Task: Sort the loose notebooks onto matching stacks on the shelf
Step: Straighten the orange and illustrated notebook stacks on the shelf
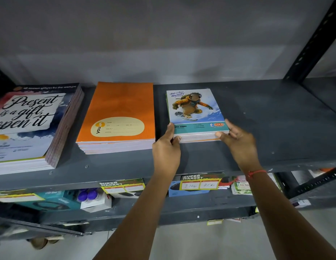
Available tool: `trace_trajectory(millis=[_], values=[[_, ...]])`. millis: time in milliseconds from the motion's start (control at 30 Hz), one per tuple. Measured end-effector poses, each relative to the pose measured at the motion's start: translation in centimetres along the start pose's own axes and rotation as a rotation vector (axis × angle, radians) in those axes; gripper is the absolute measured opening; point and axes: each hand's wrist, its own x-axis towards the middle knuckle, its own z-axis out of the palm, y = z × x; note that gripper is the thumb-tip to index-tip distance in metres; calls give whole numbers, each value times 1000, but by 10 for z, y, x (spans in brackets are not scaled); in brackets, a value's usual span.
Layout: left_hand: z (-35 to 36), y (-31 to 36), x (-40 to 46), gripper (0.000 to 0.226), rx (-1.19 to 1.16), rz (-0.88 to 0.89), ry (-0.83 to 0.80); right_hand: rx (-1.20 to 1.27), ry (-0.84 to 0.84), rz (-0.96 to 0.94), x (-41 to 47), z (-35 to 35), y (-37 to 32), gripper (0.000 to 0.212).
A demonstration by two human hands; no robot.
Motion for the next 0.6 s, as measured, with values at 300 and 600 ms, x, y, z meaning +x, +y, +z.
trace_trajectory(millis=[300,600], values=[[1,3,-5,47,89,57,7,56,27,12,-3,-1,-6,53],[-3,7,-6,52,79,57,-50,-53,-26,-25,-13,2,-14,47]])
